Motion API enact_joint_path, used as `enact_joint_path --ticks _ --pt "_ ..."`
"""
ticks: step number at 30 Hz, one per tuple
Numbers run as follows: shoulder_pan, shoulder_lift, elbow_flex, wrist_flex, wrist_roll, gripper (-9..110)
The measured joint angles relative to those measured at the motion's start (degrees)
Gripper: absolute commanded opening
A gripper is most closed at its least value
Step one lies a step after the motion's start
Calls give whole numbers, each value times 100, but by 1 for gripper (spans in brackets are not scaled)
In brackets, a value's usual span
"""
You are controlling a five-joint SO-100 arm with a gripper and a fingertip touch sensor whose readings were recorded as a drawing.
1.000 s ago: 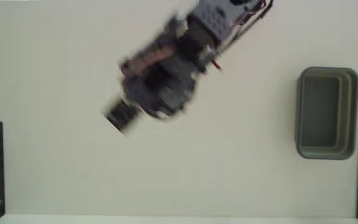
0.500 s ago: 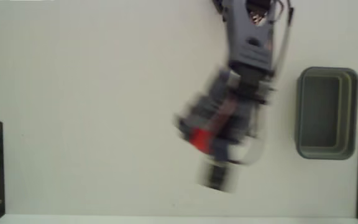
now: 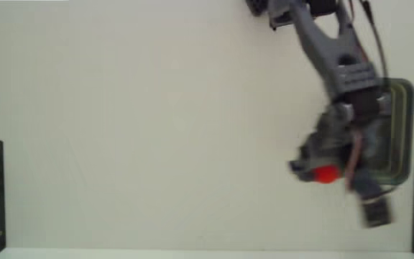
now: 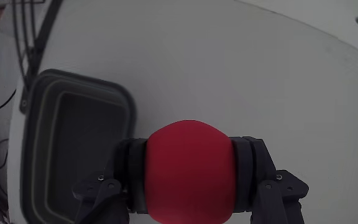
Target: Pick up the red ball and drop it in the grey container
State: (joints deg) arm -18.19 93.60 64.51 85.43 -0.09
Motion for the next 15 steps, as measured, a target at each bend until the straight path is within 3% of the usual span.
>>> enact_joint_path --ticks 15 --pt "-1652 -211 114 -264 -9 66"
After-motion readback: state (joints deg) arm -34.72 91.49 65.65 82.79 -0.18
